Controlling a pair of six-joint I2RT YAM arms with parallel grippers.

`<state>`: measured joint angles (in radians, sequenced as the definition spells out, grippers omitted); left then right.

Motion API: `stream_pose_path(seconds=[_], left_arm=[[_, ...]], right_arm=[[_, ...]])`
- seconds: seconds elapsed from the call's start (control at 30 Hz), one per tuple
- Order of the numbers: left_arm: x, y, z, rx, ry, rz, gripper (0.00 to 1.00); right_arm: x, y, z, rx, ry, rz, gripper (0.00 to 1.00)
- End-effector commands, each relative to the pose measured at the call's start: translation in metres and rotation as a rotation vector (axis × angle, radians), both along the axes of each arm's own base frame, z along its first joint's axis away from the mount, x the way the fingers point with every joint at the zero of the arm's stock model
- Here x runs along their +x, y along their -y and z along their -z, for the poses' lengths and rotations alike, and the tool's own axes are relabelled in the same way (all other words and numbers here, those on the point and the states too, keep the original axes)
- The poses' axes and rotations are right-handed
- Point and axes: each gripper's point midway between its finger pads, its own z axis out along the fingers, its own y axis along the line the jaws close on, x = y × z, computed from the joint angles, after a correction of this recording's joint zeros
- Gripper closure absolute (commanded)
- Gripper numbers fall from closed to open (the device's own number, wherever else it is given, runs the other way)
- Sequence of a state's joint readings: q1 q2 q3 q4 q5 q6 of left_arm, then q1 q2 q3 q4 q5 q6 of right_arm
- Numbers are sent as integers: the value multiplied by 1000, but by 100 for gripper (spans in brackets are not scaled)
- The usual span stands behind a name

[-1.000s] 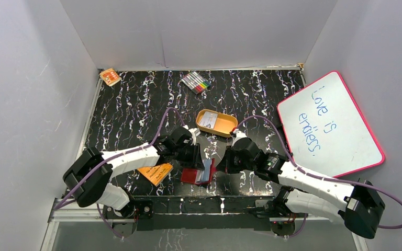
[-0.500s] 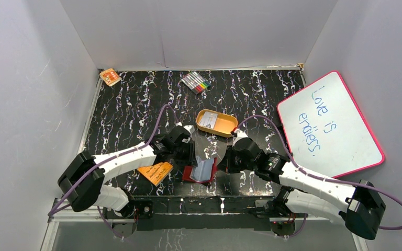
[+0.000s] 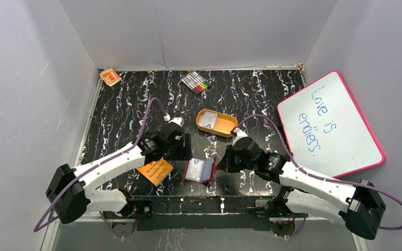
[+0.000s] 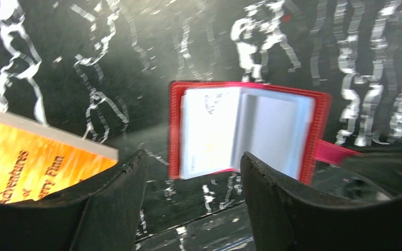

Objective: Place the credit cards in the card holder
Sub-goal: Open the card holder at the center of the board.

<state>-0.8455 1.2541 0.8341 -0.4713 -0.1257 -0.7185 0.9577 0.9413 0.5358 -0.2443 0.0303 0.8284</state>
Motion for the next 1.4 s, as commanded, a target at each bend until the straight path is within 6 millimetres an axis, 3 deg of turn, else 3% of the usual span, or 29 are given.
stream_pose_path(seconds=[0.0,0.1,0.27,0.47,0.93,1.07,1.2,1.37], left_arm=[[3,36,-46,-214,85,123,36],[-7,61,-46,-317,35,215,34],[-16,78,-24,-333,-59,280,33],[-18,84,-4,-297,-102,308,26],[-22,92,31,-191,-144,343,23],[-21,91,30,-188,-139,336,22],[-18,95,17,-223,-109,323,13],[-17,100,6,-256,-95,333,12]], right_arm=[[10,-6,-23,23,61,-4,100],[10,-4,-17,6,57,0,100],[9,2,-8,-11,47,12,100],[8,5,-5,-13,43,22,100],[10,6,-6,-18,45,23,100],[10,6,-6,-17,45,22,100],[10,4,-9,-7,47,16,100],[10,1,-13,8,48,8,100]])
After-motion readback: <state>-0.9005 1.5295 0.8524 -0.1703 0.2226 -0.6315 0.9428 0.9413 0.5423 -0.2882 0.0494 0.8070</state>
